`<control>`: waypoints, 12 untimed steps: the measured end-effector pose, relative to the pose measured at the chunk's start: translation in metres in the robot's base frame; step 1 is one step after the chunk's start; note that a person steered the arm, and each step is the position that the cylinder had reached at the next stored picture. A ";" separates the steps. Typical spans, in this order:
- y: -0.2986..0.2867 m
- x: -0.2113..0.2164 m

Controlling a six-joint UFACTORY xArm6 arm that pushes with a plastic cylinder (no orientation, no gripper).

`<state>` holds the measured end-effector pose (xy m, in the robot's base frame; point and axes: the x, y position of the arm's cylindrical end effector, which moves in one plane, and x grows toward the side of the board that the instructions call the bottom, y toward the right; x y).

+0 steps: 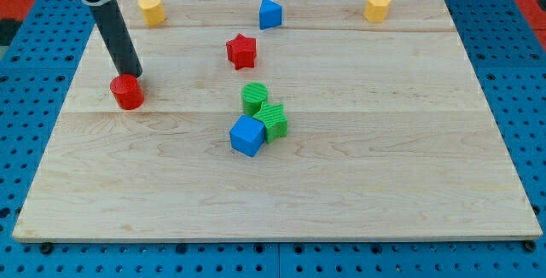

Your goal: Slide the red star slightly right

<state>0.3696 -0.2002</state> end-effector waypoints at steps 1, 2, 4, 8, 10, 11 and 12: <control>0.030 -0.004; 0.032 -0.005; 0.018 -0.051; 0.169 -0.038; 0.129 -0.025; 0.114 -0.015; 0.149 -0.011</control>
<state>0.3591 -0.0512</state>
